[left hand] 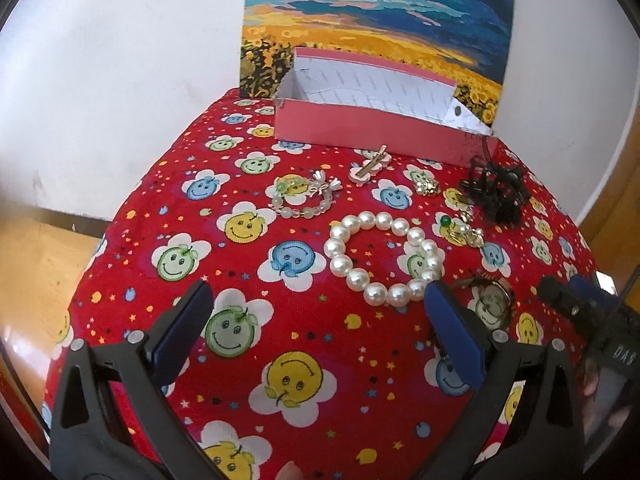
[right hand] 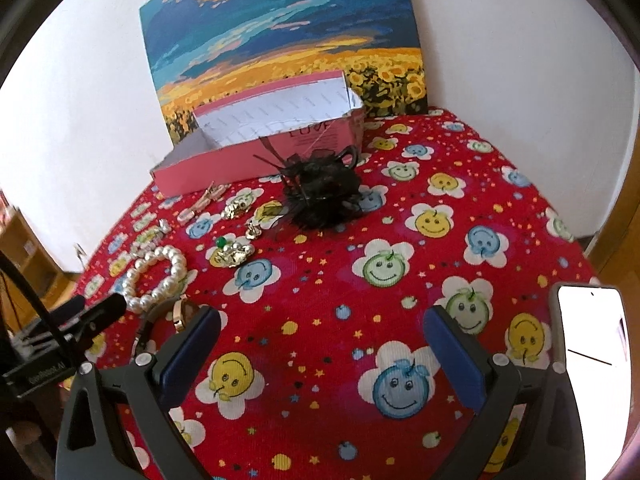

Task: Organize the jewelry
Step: 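Grasp the white pearl bracelet with the left tool while the right tool grasps the black ribbon clip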

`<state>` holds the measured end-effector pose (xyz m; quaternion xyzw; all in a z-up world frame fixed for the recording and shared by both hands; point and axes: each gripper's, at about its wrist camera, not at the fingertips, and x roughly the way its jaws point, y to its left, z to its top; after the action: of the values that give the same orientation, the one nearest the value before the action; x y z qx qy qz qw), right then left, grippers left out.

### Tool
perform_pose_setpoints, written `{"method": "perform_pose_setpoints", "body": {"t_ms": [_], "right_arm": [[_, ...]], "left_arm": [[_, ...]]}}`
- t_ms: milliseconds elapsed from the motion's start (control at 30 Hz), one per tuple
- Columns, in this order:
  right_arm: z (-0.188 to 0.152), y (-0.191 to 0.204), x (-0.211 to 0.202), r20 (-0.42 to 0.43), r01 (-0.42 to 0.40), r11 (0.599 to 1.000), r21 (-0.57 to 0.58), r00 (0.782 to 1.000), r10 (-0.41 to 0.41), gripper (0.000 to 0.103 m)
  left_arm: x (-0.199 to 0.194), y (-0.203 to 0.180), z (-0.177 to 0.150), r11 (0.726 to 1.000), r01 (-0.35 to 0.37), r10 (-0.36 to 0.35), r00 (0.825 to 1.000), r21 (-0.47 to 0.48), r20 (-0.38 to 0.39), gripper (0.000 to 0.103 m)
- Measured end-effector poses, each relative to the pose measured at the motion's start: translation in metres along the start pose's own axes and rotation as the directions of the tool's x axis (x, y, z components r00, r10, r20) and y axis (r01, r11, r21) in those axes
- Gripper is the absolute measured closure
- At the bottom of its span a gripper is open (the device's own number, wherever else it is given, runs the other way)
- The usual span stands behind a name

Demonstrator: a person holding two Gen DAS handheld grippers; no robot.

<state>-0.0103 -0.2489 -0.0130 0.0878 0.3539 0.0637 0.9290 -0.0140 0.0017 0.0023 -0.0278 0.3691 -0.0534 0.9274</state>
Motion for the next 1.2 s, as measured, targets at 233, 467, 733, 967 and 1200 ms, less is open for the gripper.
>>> {"method": "perform_pose_setpoints", "body": {"t_ms": [233, 467, 733, 967, 1200], "right_arm": [[0.006, -0.012, -0.005, 0.008, -0.030, 0.998, 0.061, 1.000, 0.029, 0.000], [0.018, -0.012, -0.013, 0.008, 0.006, 1.000, 0.003, 1.000, -0.006, 0.000], [0.027, -0.016, -0.017, 0.013, 0.015, 1.000, -0.016, 1.000, -0.015, 0.000], [0.032, -0.023, -0.013, -0.007, -0.008, 1.000, 0.005, 1.000, 0.008, 0.000], [0.033, -0.025, -0.012, -0.009, -0.015, 1.000, 0.009, 1.000, 0.015, 0.000]], "left_arm": [[-0.006, -0.020, 0.007, 0.993, 0.001, 0.003, 0.999, 0.120, -0.037, 0.004], [0.014, -0.024, 0.032, 0.996, 0.060, -0.052, 0.993, 0.070, -0.105, 0.004], [0.050, -0.032, 0.043, 0.995, 0.040, -0.023, 0.982, 0.088, -0.185, 0.004], [0.060, -0.031, 0.037, 0.995, 0.014, 0.008, 0.976, 0.103, -0.216, 0.003], [0.063, -0.032, 0.039, 0.995, 0.001, 0.023, 0.973, 0.101, -0.229, 0.003]]}}
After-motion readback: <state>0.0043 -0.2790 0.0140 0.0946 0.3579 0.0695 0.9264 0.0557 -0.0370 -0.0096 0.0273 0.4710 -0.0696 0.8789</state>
